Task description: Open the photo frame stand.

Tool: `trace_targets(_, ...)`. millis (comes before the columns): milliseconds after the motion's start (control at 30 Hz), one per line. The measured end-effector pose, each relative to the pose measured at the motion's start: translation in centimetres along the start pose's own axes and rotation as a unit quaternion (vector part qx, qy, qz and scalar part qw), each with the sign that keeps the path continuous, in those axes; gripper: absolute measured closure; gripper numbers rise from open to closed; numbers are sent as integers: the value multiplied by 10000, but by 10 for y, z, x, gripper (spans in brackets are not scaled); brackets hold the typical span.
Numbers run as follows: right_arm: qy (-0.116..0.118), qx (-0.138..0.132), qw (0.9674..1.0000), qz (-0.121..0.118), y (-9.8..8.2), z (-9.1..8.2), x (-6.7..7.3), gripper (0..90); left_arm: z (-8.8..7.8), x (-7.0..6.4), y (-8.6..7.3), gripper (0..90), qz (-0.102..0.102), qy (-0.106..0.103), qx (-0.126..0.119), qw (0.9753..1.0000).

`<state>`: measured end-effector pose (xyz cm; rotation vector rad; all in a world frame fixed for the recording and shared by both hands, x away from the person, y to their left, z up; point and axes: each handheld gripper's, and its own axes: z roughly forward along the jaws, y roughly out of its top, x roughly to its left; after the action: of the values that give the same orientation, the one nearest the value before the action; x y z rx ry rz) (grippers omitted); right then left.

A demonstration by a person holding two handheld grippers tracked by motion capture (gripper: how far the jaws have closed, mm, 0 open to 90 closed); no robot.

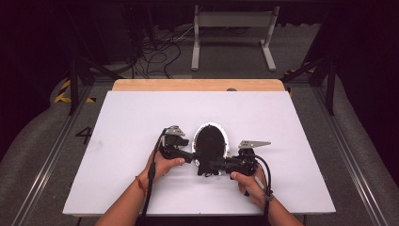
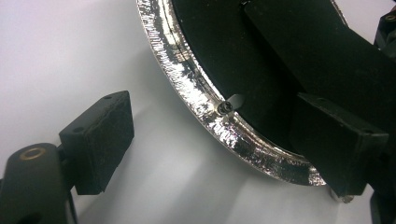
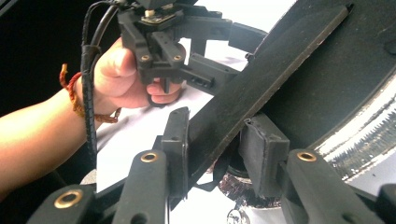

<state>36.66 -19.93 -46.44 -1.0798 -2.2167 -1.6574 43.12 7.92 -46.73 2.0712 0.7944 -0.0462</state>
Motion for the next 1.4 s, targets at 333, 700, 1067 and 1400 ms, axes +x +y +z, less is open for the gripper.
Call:
trace_targets(333,86,108,9989,-441,1,-3,3,649,-6,3,5,317,119,-497,-373,9980)
trace_targets(700,43,235,9975,-660,2,-5,7,654,-17,1,8,468,519,-456,-538,9962)
trace_targets(1067,-302,336,9958,-791,1,-6,9,682,-41,-20,14,621,1280,-208,-781,9885)
trace_targets(1400,-381,204,9957,-821,3,-7,14,712,-49,-38,7,633,1704,88,-789,9822)
